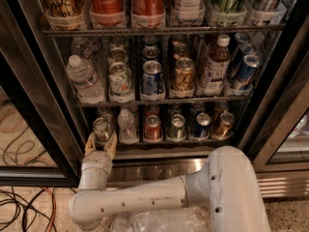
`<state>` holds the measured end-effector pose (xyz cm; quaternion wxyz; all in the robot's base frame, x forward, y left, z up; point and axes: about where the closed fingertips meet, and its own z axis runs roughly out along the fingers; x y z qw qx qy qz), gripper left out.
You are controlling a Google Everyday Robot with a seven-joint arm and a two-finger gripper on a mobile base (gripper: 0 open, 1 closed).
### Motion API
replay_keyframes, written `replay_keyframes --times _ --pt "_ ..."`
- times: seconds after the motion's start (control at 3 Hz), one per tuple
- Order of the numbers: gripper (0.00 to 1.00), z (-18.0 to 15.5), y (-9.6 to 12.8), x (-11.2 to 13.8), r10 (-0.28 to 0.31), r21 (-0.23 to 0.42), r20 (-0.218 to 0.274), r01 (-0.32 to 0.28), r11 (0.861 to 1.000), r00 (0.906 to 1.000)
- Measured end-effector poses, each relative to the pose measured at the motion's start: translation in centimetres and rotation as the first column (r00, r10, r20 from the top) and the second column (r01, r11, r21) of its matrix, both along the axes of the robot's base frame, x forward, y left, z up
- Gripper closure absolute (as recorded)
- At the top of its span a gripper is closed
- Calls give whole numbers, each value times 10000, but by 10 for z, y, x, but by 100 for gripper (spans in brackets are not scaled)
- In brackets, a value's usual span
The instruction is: Pick 7up can from bottom shelf of fridge
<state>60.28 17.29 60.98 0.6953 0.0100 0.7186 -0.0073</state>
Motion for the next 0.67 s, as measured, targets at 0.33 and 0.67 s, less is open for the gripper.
replay_keyframes --times 0.33,0.67 --pt "41 1 1 12 -113 31 110 112 9999 9999" --pt "40 -4 -3 24 -303 134 22 303 9995 9995"
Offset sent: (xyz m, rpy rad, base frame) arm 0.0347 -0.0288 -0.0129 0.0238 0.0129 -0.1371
